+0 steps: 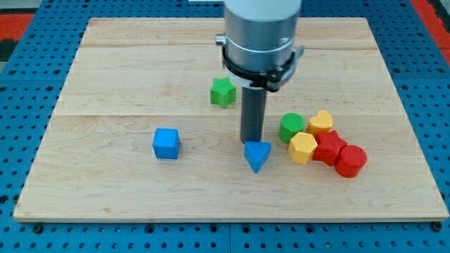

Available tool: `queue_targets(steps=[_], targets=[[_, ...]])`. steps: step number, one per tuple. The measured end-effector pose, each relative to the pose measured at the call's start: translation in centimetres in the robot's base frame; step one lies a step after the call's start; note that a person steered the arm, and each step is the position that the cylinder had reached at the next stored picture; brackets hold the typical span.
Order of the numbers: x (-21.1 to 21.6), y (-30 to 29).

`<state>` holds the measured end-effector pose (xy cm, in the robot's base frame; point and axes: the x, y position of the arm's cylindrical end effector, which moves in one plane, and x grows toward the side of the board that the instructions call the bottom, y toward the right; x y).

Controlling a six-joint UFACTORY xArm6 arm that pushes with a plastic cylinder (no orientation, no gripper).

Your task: Push the blue cube to the left side of the green circle

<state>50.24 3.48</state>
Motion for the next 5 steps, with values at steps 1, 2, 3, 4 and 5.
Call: queue_targets(steps=[1, 2, 3, 4, 5], targets=[[4.4, -6.8], [6.6, -10.5], [0.3, -16.0], [-2.6, -13.4], [-4.0, -17.4]])
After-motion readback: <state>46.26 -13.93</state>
